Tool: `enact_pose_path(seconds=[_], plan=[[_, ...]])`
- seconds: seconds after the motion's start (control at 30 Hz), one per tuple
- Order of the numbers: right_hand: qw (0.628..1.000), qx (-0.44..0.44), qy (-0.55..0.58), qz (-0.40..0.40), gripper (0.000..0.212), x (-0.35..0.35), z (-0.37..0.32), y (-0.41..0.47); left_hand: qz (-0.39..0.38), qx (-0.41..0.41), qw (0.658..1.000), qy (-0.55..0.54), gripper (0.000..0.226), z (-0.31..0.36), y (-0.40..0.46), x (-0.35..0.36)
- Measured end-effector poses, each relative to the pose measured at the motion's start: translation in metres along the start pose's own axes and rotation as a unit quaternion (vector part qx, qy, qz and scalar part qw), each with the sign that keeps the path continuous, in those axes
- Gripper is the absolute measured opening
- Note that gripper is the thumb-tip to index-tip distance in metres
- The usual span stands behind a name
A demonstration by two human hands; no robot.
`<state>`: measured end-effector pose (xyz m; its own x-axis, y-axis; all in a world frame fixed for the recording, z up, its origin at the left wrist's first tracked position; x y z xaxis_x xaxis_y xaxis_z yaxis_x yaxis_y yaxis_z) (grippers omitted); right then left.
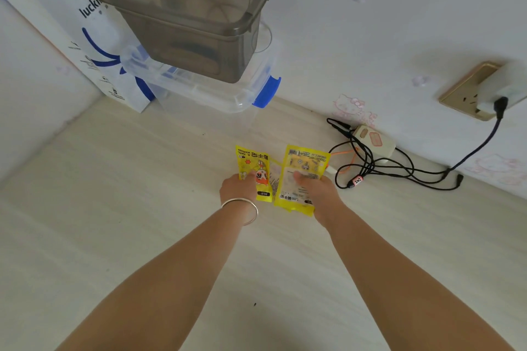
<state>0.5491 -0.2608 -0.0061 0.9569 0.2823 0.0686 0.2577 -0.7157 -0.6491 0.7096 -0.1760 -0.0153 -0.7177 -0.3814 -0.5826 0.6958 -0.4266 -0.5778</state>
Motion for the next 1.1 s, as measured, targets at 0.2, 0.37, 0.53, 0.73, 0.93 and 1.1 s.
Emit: enact_pose_path(seconds=[0.2,0.37,0.53,0.73,0.93,1.1], plan=[[0.999,0.029,-0.013,-0.032,0.010,-0.001,0.001,0.019,0.005,-0.030,1.000,-0.002,0.039,0.004,-0.012,0.012],[0.990,0.103,0.034,-0.087,0.008,0.006,0.010,0.018,-0.005,-0.039,0.999,-0.024,0.032,0.005,-0.013,0.015],[0.979,0.142,0.108,-0.100,0.018,0.012,0.027,0.004,-0.022,-0.031,0.995,-0.091,0.025,0.007,-0.026,0.022],[0.983,0.123,0.089,-0.107,0.016,-0.009,0.029,-0.002,-0.020,-0.022,0.987,-0.161,0.013,0.003,-0.043,0.024],[0.993,0.054,0.062,-0.086,0.023,-0.041,0.014,-0.014,-0.058,0.052,0.974,-0.213,0.031,0.026,-0.073,0.029],[0.987,0.044,0.142,-0.059,0.022,-0.073,0.022,-0.041,-0.159,0.046,0.954,-0.250,0.059,0.031,-0.104,0.049]])
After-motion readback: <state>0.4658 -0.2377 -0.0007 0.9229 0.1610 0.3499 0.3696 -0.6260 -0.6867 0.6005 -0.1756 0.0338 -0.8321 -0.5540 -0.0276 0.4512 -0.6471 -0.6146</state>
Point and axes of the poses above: each hand's wrist, its own y-axis towards the middle knuckle, its own x-axis out of the palm, z = x × y, the point moved 6 cm from there along y, towards the middle knuckle, and after that the axes turned 5 degrees about y, right-handed, at the moved point
